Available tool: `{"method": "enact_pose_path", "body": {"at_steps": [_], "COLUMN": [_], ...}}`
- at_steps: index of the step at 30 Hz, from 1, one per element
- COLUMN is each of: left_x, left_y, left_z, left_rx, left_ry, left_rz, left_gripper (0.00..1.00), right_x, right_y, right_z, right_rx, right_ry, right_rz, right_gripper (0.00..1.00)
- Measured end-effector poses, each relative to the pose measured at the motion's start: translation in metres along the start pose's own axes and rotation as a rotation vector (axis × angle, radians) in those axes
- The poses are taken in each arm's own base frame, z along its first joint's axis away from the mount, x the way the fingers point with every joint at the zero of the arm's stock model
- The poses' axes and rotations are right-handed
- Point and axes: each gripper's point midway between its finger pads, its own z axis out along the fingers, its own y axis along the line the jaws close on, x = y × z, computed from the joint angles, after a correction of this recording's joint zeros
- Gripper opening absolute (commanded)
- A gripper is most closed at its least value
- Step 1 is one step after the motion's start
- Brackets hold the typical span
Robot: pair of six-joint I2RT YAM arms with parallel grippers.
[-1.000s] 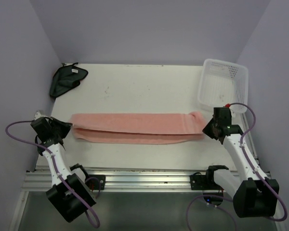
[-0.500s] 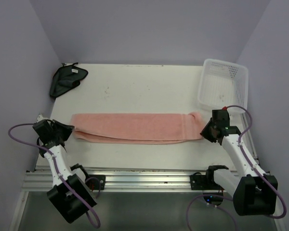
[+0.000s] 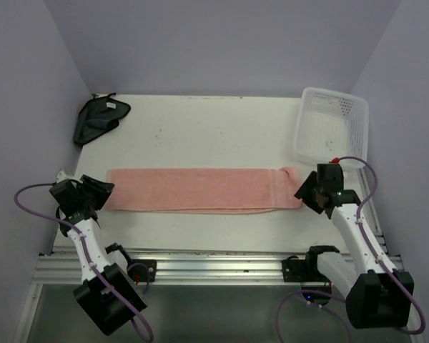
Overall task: Roll the towels
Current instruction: Fold the towel
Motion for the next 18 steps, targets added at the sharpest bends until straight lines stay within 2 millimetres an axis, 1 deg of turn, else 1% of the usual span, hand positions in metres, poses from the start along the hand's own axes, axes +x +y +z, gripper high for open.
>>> {"method": "enact_pose_path", "body": {"at_steps": [2, 5, 9, 10, 11, 15, 18], "left_x": [0.000, 0.000, -0.004, -0.007, -0.011, -0.031, -0.038], "left_y": [0.000, 0.000, -0.002, -0.003, -0.006, -0.021, -0.031], "left_z": [0.000, -0.001, -0.005, -0.006, -0.007, -0.011, -0.009], "left_rx": [0.000, 0.001, -0.006, -0.011, -0.011, 0.017, 0.044], "left_ry": [0.000, -0.001, -0.017, -0.024, -0.032, -0.063, -0.069], "left_rz": [0.000, 0.000, 0.008, 0.013, 0.018, 0.042, 0.057], "left_gripper": [0.47, 0.49, 0.50, 0.50, 0.50, 0.50, 0.50], "right_x": [-0.001, -0.003, -0.011, -0.014, -0.017, -0.036, -0.050], "right_y": [0.000, 0.001, 0.005, 0.006, 0.008, 0.017, 0.027], "right_z": [-0.001, -0.004, -0.011, -0.013, -0.015, -0.025, -0.031], "right_rx": [0.000, -0.001, -0.012, -0.015, -0.018, -0.041, -0.066], "right_ry": [-0.003, -0.007, -0.032, -0.041, -0.052, -0.106, -0.139], "right_rz": [0.000, -0.001, -0.002, -0.004, -0.006, -0.011, -0.017], "right_gripper": [0.61, 0.62, 0.61, 0.60, 0.58, 0.52, 0.46]}}
